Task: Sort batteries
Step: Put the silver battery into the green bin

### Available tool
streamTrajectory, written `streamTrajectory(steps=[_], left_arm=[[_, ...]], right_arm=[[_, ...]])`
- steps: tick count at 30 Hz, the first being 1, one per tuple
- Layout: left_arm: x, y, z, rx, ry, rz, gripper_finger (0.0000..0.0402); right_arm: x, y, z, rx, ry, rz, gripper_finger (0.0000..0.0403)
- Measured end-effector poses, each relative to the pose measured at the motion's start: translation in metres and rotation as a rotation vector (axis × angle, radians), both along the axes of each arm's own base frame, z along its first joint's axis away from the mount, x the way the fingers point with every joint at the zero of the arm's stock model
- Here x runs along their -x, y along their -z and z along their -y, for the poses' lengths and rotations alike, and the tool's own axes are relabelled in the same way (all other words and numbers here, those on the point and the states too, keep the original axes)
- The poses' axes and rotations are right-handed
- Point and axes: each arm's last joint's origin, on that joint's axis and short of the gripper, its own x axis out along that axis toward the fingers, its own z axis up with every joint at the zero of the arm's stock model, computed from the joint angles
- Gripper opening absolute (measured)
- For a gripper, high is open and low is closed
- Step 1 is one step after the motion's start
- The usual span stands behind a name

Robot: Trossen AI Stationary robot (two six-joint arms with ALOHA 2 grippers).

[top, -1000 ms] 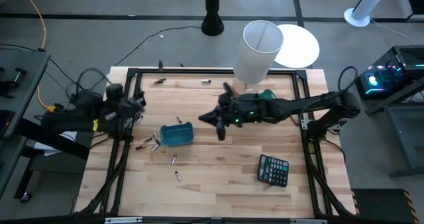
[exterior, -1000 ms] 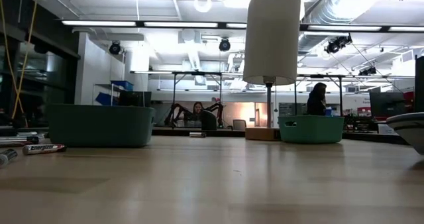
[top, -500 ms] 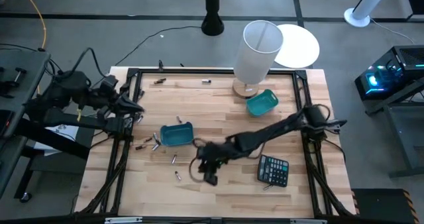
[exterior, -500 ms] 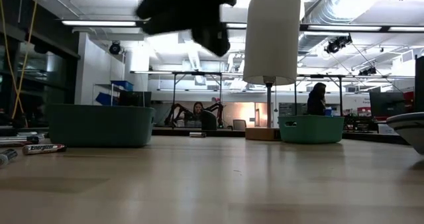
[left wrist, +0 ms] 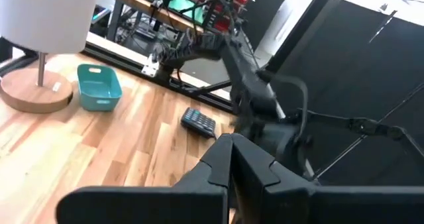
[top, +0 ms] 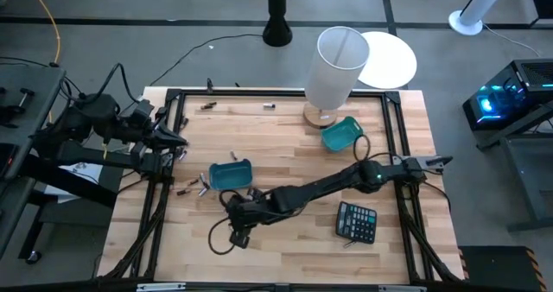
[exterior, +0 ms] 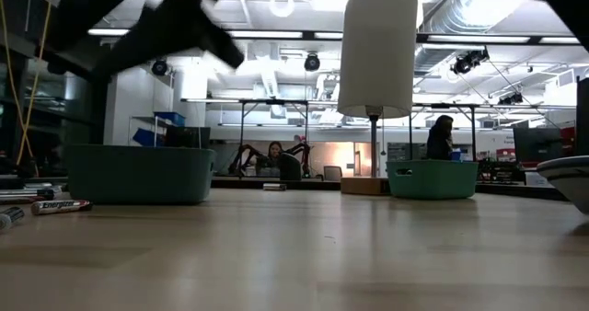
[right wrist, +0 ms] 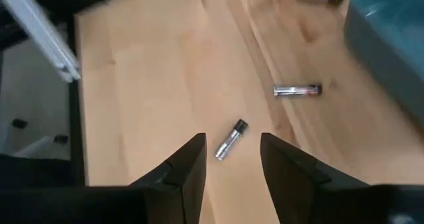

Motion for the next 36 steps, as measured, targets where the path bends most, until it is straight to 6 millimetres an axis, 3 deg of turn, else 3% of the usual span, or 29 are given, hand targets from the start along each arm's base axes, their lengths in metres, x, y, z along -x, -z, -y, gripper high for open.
streamTrajectory(steps=[5, 12, 16, 20, 32, 36], left_arm=[[0.000, 0.001, 0.000, -0.021, 0.006, -0.010, 0.0000], [0.000, 0.002, 0.000, -0.021, 0.007, -0.014, 0.0000], [0.000, 0.002, 0.000, -0.021, 0.007, -0.017, 0.0000], [0.001, 0.005, 0.000, -0.013, 0.005, -0.049, 0.0000], [0.004, 0.014, 0.000, 0.033, -0.008, -0.158, 0.0000], [0.003, 0.014, 0.000, 0.041, -0.011, -0.160, 0.0000]], right_arm=[[0.003, 0.021, -0.006, -0.165, 0.109, -0.054, 0.0138], [-0.001, 0.035, -0.023, -0.169, 0.053, -0.004, 0.0138], [-0.005, 0.041, -0.027, -0.101, 0.010, 0.045, 0.0138], [-0.009, 0.062, -0.027, -0.014, 0.011, 0.058, 0.0138], [-0.011, 0.075, -0.022, 0.183, -0.038, 0.057, 0.0138], [-0.011, 0.090, -0.025, 0.194, -0.050, 0.036, 0.0138]])
